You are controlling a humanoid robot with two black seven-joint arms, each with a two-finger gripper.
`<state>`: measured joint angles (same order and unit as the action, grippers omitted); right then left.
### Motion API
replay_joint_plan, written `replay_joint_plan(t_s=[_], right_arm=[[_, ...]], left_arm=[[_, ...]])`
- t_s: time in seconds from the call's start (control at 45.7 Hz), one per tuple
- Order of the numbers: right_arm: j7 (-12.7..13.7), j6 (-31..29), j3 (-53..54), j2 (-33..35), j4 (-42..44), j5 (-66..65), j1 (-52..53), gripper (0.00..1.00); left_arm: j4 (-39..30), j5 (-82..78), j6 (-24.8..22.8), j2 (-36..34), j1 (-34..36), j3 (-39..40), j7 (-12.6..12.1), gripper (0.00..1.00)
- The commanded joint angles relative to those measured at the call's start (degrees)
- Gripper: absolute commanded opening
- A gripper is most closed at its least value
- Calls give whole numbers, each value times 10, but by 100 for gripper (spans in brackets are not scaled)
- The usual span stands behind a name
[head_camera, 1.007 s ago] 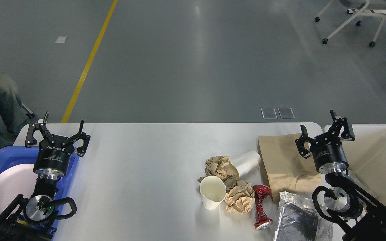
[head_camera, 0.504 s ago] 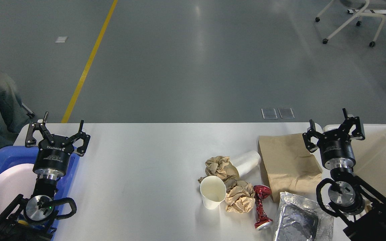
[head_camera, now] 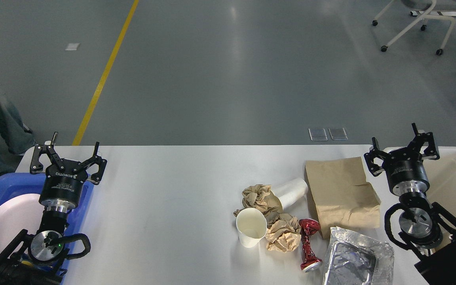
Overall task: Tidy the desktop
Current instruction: 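Raise the right gripper off the brown paper bag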
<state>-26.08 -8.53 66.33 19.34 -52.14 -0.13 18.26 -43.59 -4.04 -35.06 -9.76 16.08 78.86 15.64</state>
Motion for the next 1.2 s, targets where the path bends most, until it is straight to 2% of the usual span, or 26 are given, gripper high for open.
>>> replay_joint_plan(t_s=[0.0, 0.263, 0.482, 1.051, 1.182], right_arm=[[17, 4, 1, 1, -1, 0, -3, 100], [17, 9, 11, 10, -5, 0, -13, 100], [53, 2, 2, 29, -13, -2, -23, 100], [49, -3, -5, 31, -23, -36, 3, 100], [46, -57, -8, 40, -26, -69, 2, 100]], left_arm=[[0, 0, 0, 0, 0, 1, 0, 96], [0, 0, 0, 0, 0, 1, 0, 96], [0, 0, 0, 0, 0, 1, 0, 96], [0, 0, 0, 0, 0, 1, 0, 96], [0, 0, 0, 0, 0, 1, 0, 96]])
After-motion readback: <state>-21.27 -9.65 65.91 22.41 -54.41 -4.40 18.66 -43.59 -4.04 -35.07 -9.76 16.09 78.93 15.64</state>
